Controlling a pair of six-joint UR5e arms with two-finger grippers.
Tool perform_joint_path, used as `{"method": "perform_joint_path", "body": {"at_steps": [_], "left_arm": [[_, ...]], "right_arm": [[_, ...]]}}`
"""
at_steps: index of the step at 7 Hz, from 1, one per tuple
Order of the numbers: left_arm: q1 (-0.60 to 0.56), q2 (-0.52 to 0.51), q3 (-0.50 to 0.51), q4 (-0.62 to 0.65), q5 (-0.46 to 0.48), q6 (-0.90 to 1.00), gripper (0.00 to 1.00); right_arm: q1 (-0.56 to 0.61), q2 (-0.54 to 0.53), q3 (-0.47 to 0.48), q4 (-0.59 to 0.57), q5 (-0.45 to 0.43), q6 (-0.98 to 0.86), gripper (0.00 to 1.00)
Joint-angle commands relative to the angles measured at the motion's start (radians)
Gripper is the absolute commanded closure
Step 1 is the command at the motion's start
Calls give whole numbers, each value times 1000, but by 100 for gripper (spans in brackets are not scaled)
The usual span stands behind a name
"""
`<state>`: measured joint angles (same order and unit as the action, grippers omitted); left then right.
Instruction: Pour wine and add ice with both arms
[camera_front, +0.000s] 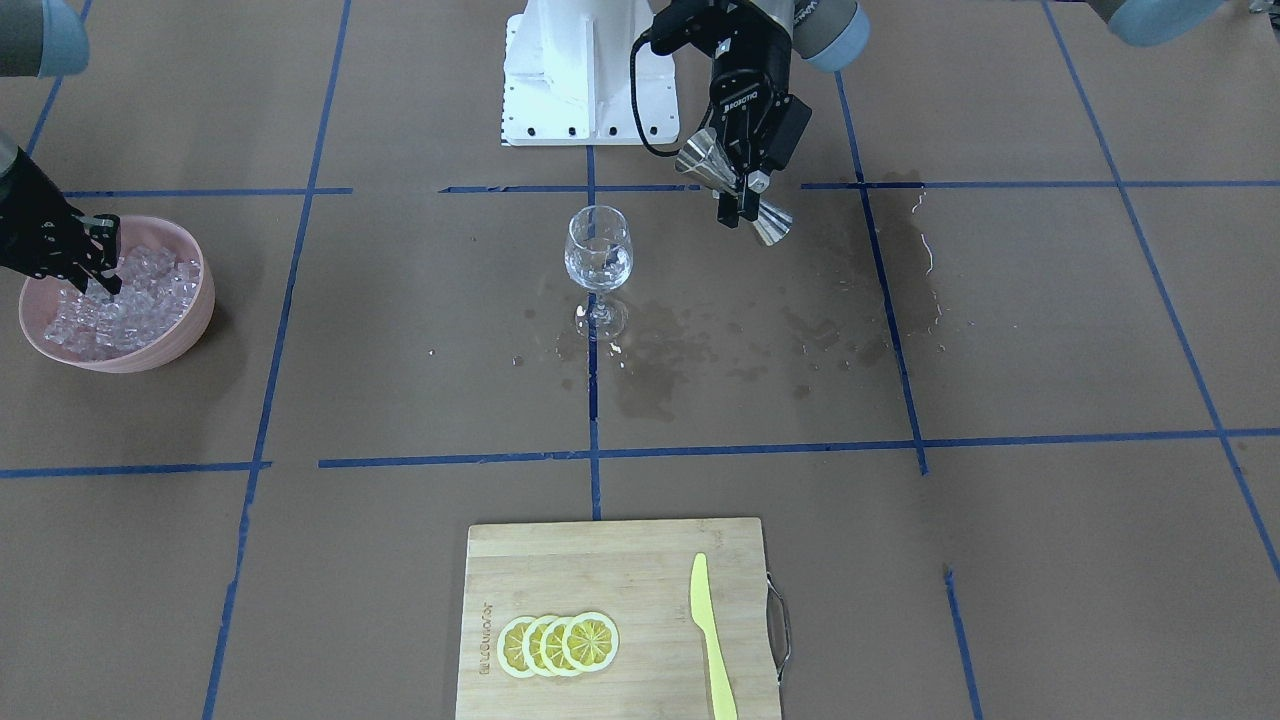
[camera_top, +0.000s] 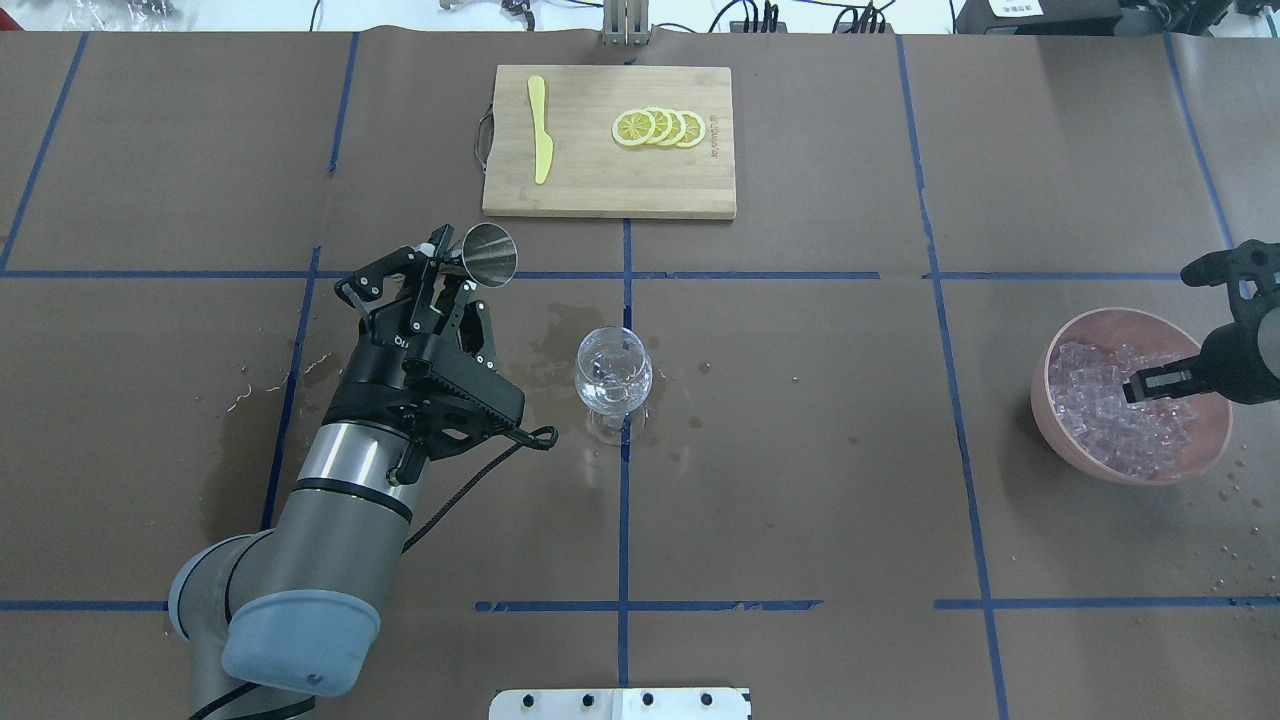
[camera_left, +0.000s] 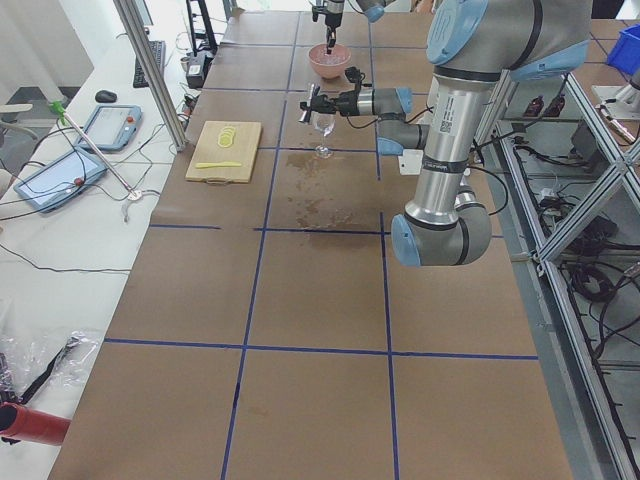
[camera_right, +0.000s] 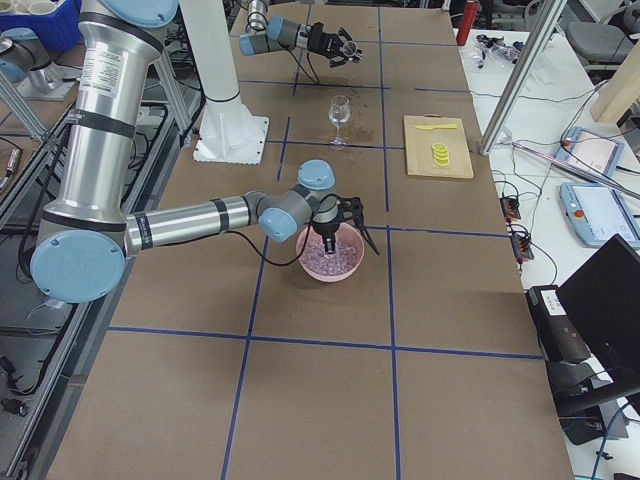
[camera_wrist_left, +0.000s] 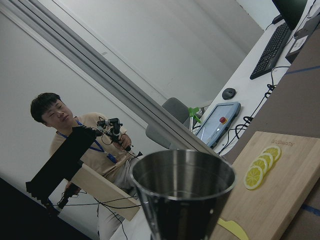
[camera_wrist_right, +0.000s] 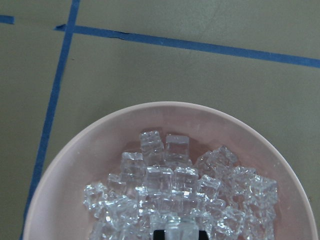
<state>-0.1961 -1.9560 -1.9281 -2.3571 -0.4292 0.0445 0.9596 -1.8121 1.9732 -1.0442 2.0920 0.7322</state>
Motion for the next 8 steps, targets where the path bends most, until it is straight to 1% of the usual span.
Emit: {"method": "perform_joint_path", "body": {"at_steps": [1, 2, 3, 4, 5, 6, 7, 8], "left_arm": [[-12, 21, -2, -72, -35, -2, 100], [-37, 25, -2, -74, -83, -64, 100], [-57, 63, -2, -74, -130, -181, 100], [-75, 99, -3, -77, -160, -245, 100], [-80, 180, -21, -102, -175, -315, 100], [-86, 265, -41, -143, -202, -375, 100], [-88, 364, -46, -247, -218, -427, 100], [-88, 424, -45, -316, -242, -480, 100]], "right_arm": [[95, -13, 77, -2, 52, 1, 100], [135, -1, 85, -2, 65, 1, 100], [155, 3, 107, -2, 72, 1, 100], [172, 22, 121, -2, 86, 3, 100], [191, 58, 122, -3, 112, 12, 100], [195, 92, 122, -17, 120, 13, 100], [205, 161, 134, -107, 122, 15, 100], [205, 231, 162, -219, 122, 15, 100]]}}
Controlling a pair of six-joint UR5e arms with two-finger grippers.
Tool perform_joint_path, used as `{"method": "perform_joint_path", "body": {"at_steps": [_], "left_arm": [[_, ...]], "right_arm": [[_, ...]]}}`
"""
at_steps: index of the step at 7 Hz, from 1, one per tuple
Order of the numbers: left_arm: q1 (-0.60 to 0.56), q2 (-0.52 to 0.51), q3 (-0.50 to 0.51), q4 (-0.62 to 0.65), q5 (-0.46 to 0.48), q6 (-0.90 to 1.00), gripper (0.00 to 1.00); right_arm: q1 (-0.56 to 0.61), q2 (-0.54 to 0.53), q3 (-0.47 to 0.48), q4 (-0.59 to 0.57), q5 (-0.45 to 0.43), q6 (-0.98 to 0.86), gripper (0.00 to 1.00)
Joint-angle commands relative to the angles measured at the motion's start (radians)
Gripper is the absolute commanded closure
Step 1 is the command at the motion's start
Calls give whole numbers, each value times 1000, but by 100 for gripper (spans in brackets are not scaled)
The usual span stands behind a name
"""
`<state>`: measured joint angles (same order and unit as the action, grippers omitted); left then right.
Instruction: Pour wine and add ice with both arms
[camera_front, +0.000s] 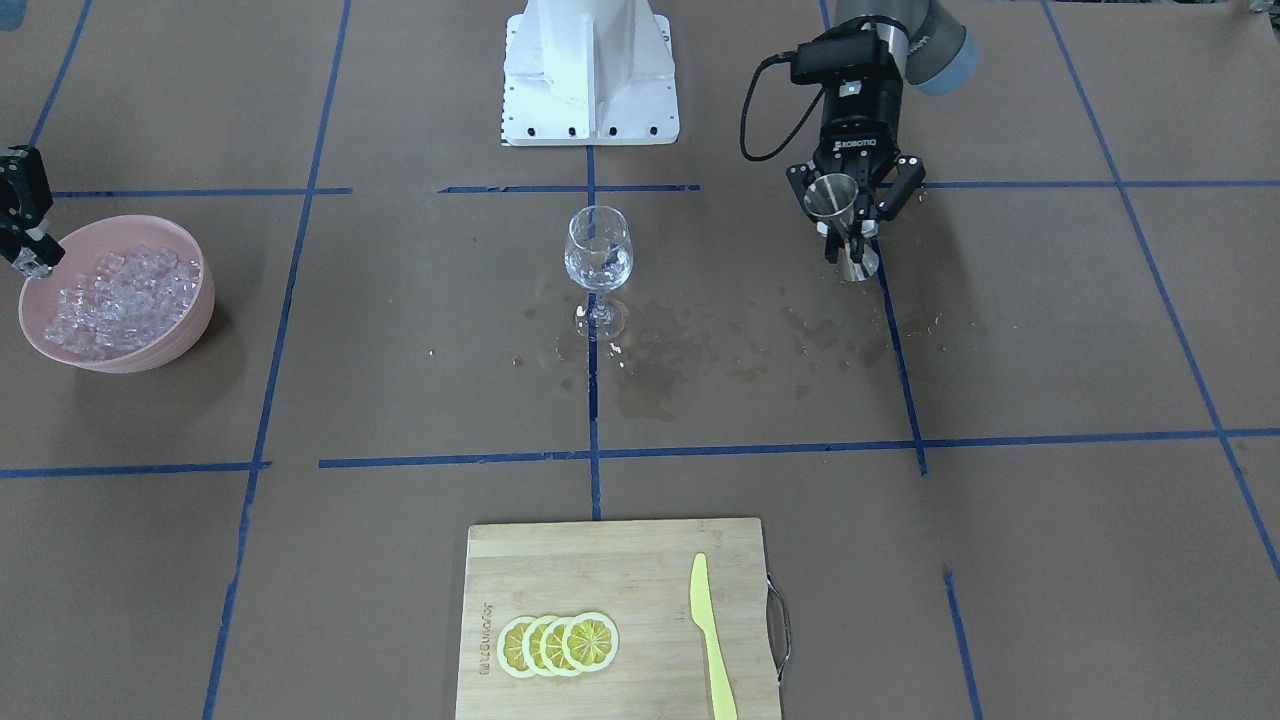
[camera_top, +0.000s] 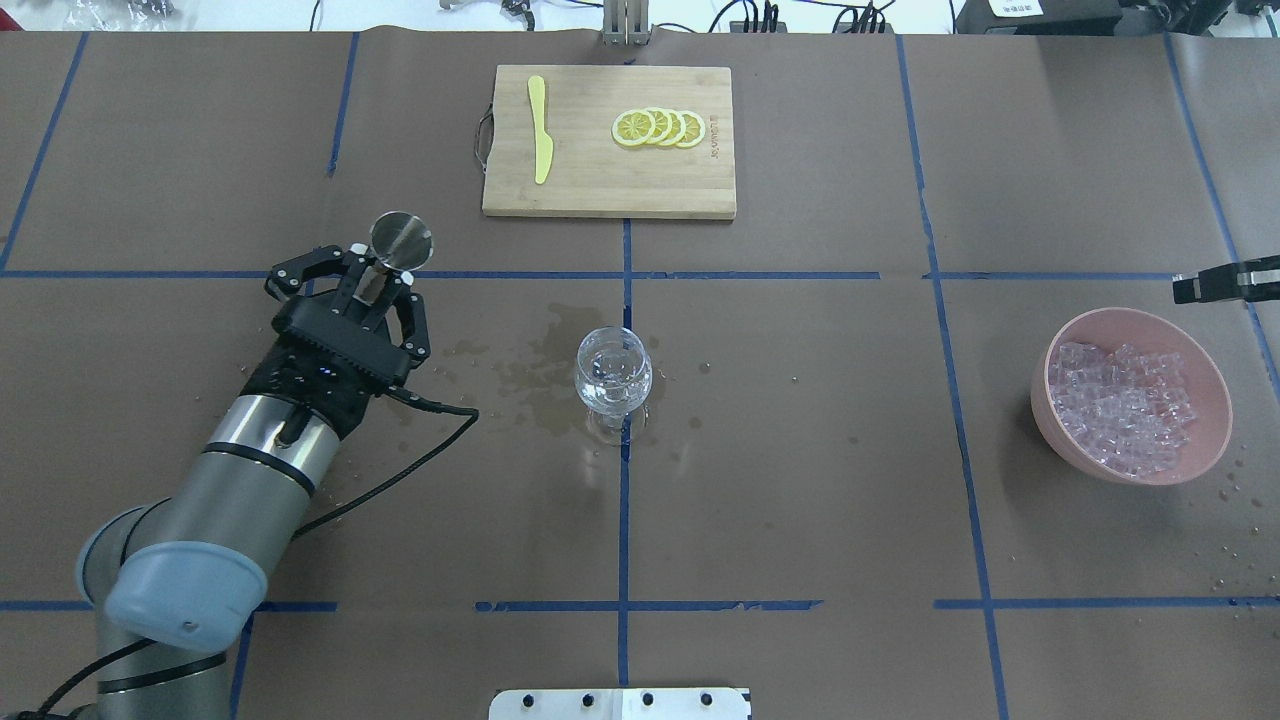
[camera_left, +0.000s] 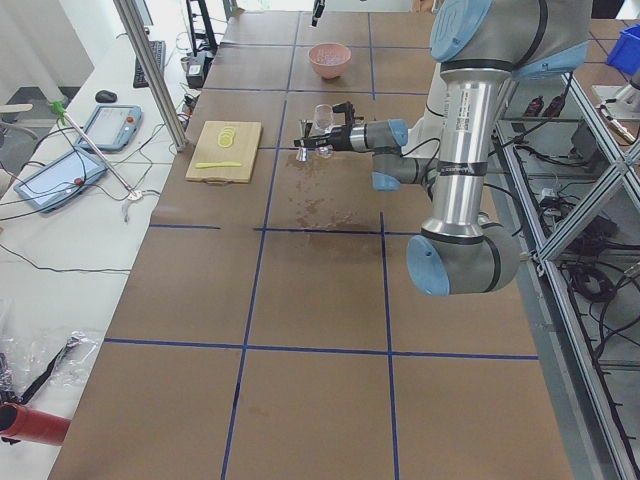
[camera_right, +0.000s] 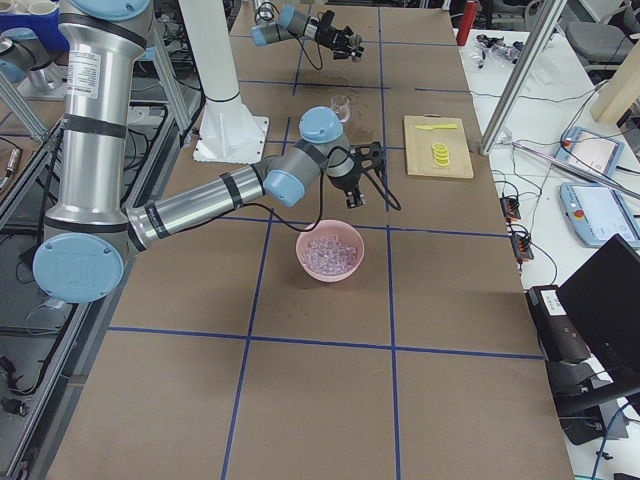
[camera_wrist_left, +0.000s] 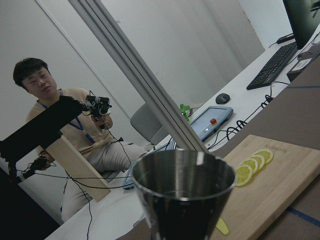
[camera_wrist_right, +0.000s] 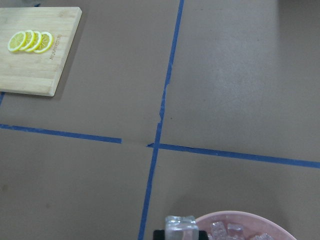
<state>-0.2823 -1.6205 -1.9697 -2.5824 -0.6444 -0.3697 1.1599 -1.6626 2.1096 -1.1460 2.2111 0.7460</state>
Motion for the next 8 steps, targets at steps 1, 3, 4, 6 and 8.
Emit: {"method": "perform_joint_path", "body": {"at_steps": [1, 3, 4, 6, 8], "left_arm": [[-1, 118, -3, -94, -38, -187, 100], [0, 190, 3, -117, -47, -320, 100], [0, 197, 14, -122, -41, -368, 100], [0, 199, 28, -124, -38, -451, 100], [2, 199, 47, -125, -38, -523, 100]], "right_arm": [[1, 171, 39, -229, 5, 6, 100], [-81, 279, 46, -293, -11, 144, 100], [-133, 320, 46, -294, -39, 215, 100], [-250, 404, 37, -296, -100, 346, 100], [-314, 524, 9, -366, -107, 389, 100]]}}
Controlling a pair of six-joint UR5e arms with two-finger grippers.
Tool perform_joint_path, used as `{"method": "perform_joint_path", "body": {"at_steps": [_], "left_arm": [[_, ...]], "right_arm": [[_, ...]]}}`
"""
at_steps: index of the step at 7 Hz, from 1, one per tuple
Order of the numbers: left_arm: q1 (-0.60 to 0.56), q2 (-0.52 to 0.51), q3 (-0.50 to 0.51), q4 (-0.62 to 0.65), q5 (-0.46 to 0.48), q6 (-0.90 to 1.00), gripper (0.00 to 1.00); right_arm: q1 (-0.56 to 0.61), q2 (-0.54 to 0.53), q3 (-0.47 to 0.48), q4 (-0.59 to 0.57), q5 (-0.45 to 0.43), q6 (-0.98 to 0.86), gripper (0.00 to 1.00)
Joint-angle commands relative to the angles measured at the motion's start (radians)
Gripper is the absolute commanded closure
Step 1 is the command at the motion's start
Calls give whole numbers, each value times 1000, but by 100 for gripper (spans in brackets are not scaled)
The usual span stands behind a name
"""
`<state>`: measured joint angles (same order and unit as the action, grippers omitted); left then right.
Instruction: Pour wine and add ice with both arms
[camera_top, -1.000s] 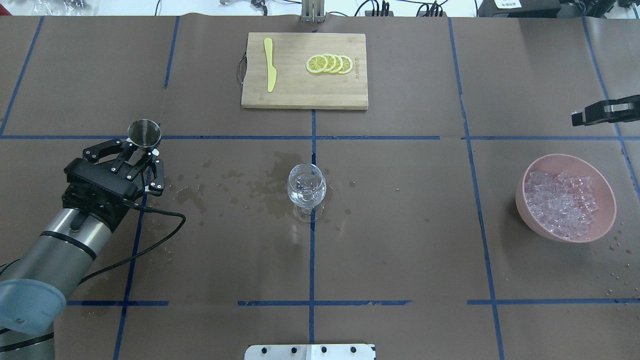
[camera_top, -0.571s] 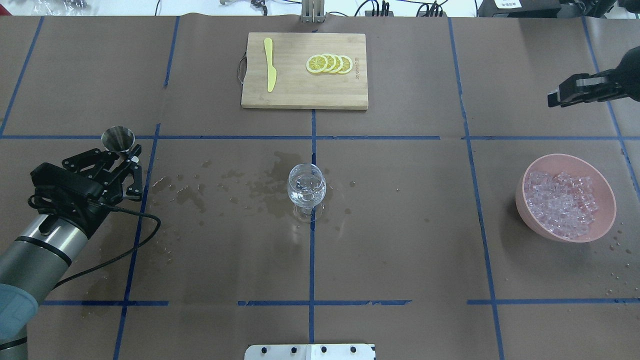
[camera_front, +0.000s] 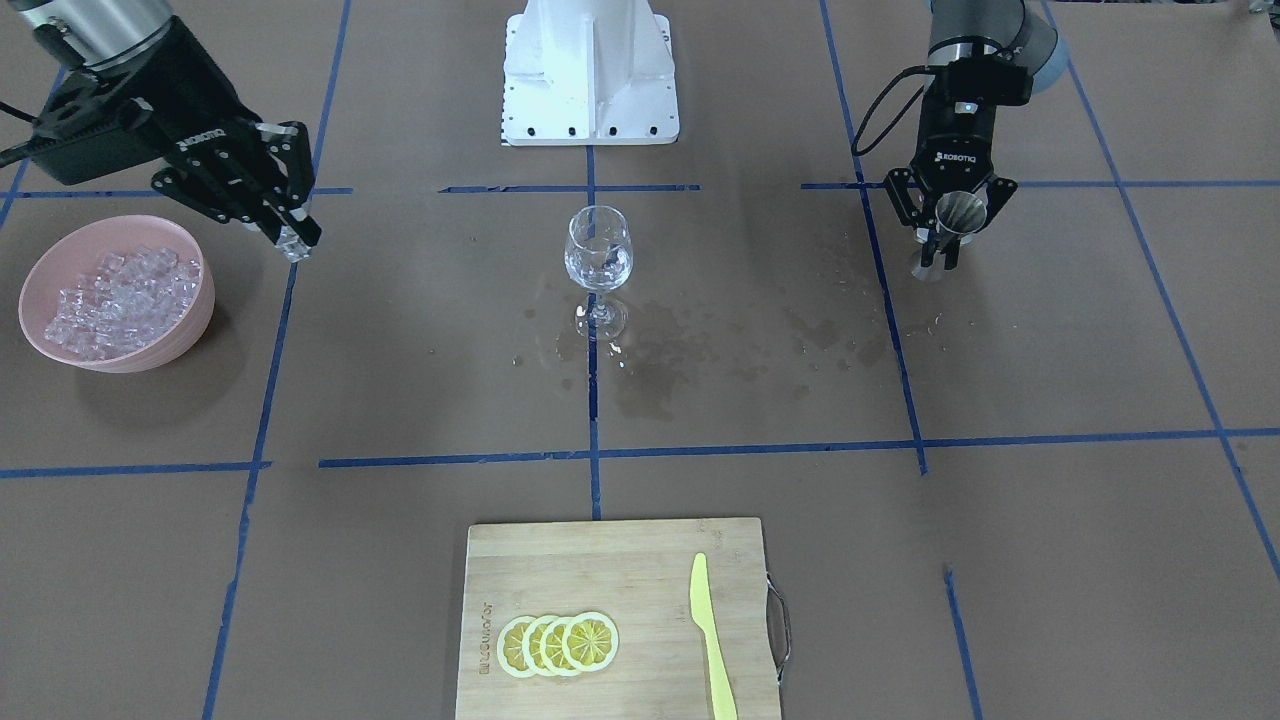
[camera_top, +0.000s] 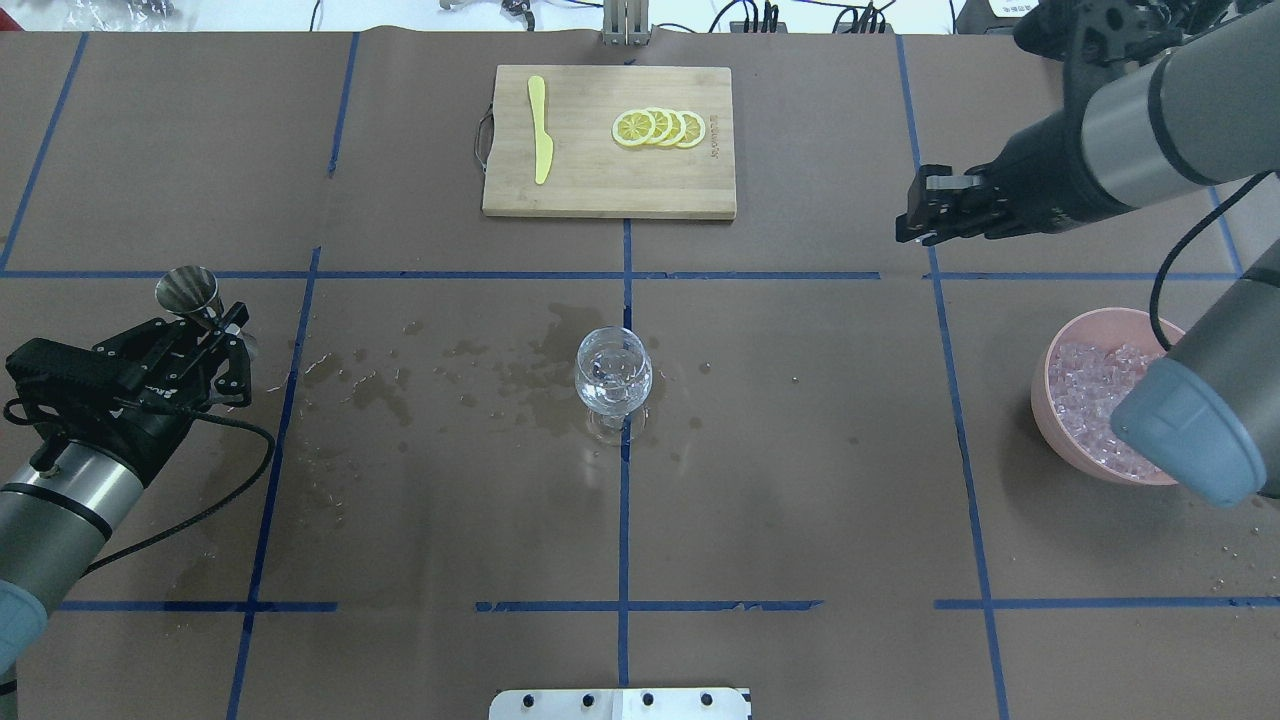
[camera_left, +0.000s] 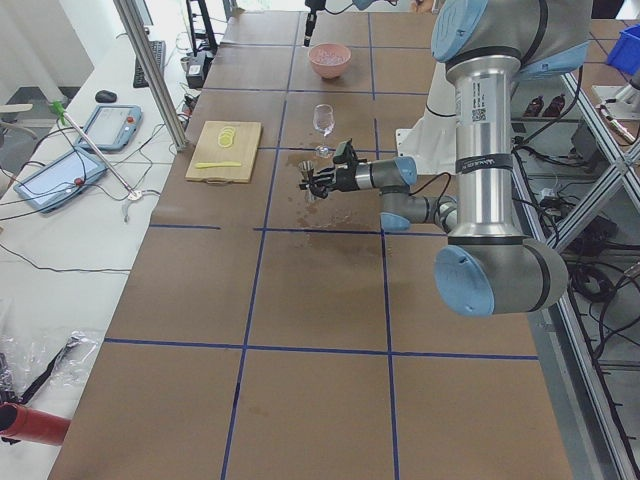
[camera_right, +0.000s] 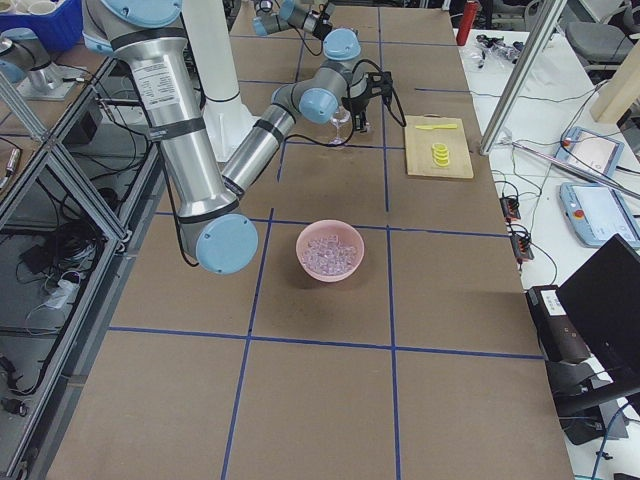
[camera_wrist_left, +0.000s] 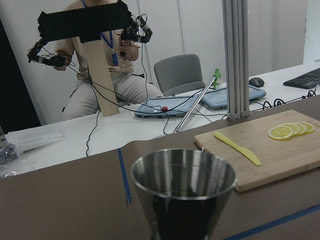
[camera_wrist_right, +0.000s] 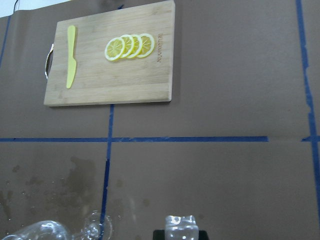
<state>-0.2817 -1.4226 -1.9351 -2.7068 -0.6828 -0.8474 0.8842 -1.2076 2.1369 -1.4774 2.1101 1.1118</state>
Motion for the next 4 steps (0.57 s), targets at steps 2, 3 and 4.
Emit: {"method": "perform_joint_path", "body": {"at_steps": [2, 3, 4], "left_arm": [[3, 1, 21, 1, 0, -157, 100], [3, 1, 54, -1, 0, -218, 100], [3, 2, 95, -1, 5, -296, 100]], "right_arm": [[-115, 98, -40, -35, -77, 28, 100], [-129, 132, -45, -35, -79, 63, 100], [-140, 175, -61, -37, -79, 107, 100]]}}
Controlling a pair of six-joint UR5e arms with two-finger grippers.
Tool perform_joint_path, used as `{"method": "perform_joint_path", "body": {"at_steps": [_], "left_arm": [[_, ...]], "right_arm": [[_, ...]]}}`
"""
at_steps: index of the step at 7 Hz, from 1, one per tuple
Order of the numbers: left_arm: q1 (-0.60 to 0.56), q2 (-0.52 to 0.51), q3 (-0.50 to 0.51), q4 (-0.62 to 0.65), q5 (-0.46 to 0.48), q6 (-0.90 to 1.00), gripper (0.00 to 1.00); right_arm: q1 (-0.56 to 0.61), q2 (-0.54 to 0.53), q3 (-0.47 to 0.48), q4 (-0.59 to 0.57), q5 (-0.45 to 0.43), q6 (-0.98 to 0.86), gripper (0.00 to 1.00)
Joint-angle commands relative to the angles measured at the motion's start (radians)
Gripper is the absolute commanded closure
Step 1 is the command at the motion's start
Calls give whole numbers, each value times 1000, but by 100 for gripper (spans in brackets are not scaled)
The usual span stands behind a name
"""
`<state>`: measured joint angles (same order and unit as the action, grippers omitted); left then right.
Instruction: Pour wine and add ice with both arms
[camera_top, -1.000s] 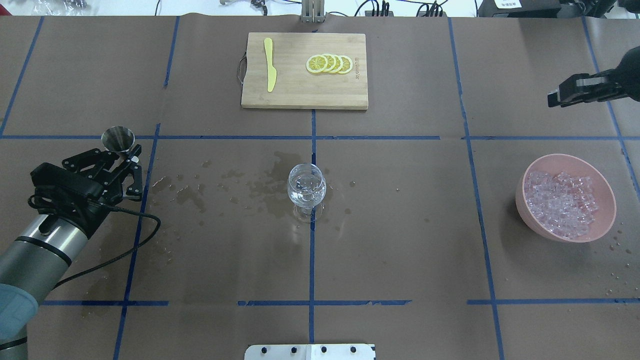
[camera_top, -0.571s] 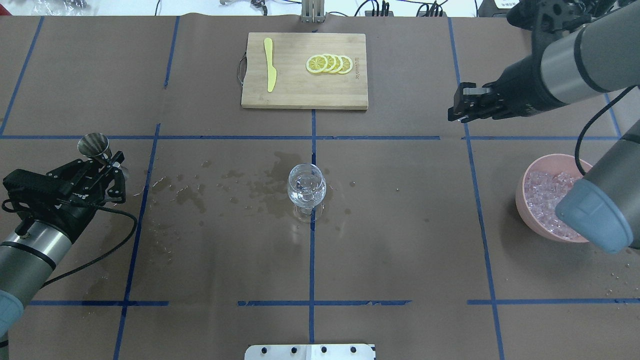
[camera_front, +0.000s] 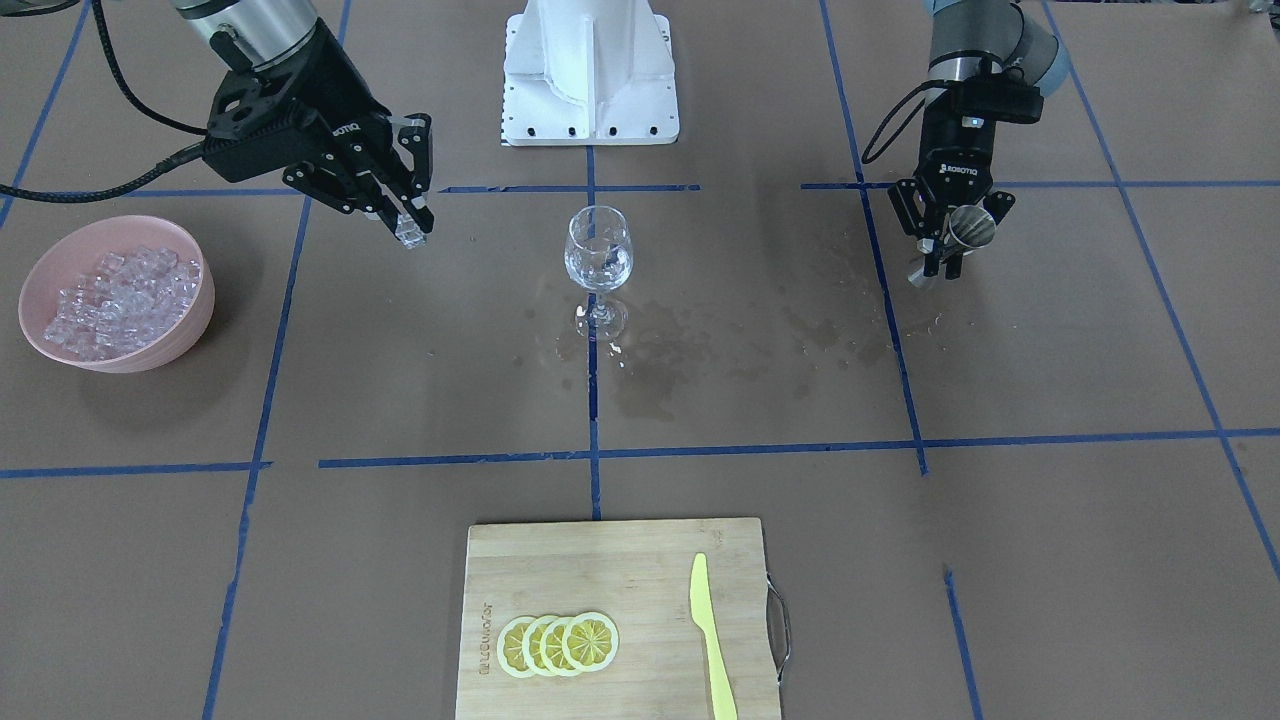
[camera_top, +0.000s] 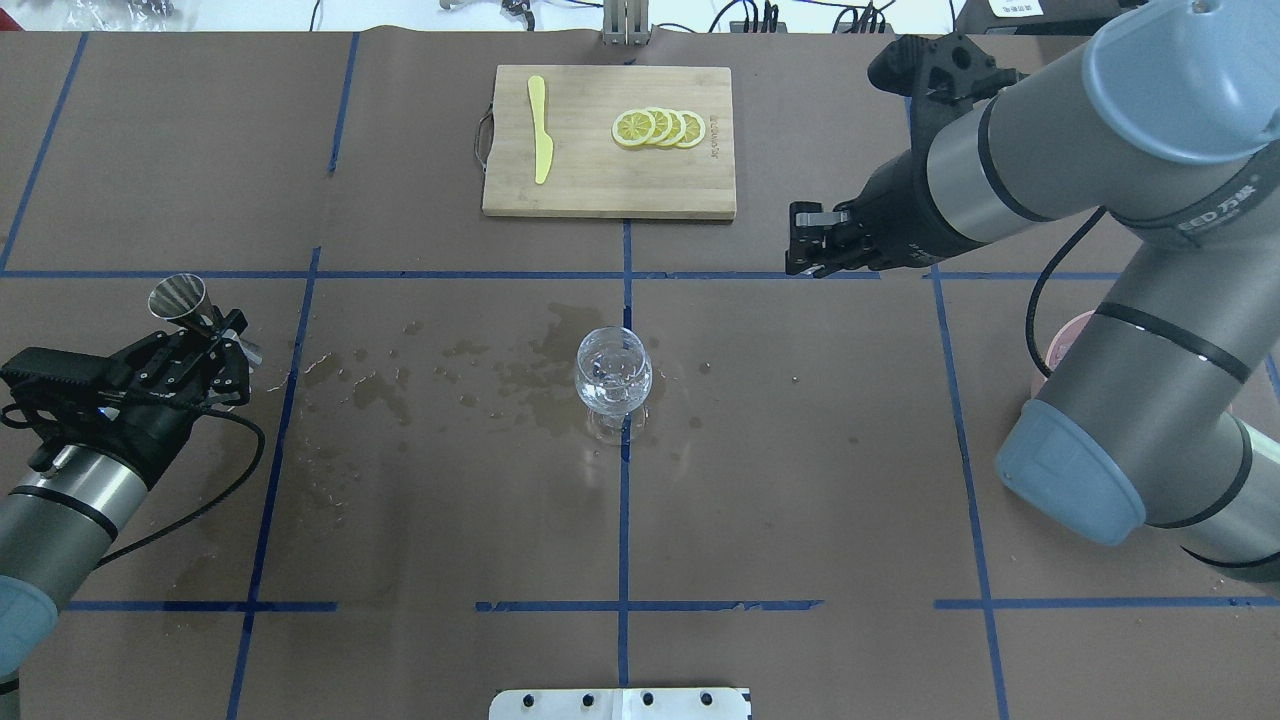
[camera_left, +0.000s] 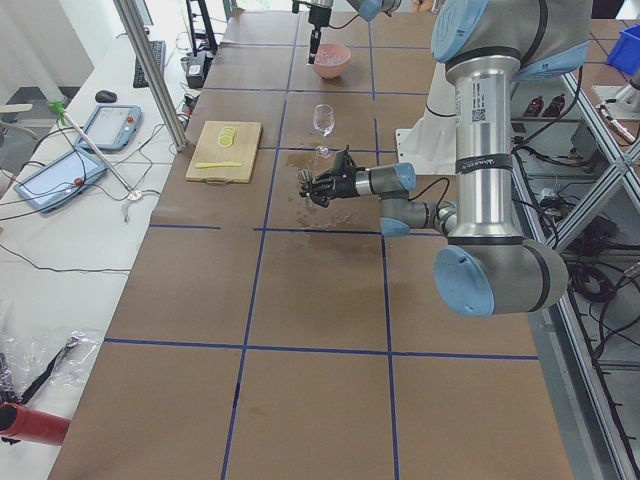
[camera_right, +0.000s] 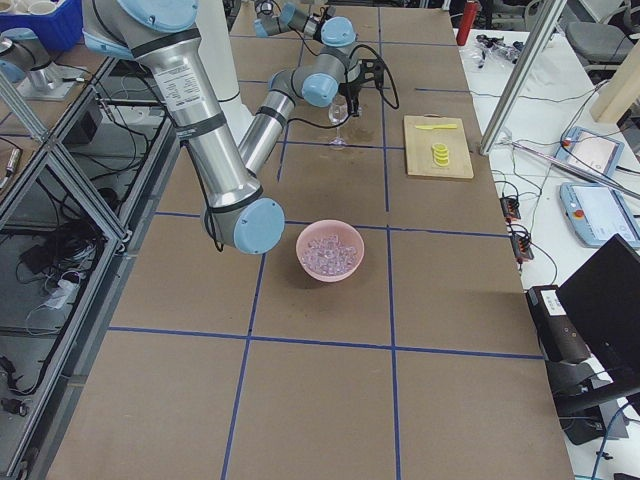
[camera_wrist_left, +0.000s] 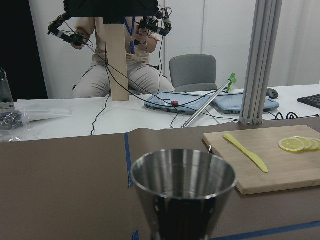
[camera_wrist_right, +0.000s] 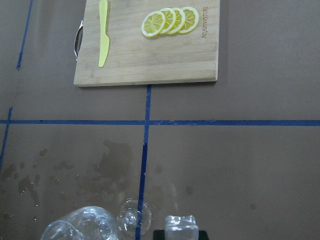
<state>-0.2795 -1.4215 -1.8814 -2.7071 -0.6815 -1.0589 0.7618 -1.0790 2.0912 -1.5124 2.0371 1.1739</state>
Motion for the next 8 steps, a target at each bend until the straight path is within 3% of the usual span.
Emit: {"method": "perform_joint_path", "body": {"at_steps": [1, 4, 8], "left_arm": [[11, 1, 110, 0, 57, -163, 100], [135, -5, 172, 1, 271, -208, 100], [209, -45, 261, 3, 394, -246, 100]], "right_arm": [[-33, 82, -32, -2, -11, 67, 100], [-62, 106, -36, 1, -47, 79, 100], [-93, 146, -39, 6, -90, 99, 100]]}}
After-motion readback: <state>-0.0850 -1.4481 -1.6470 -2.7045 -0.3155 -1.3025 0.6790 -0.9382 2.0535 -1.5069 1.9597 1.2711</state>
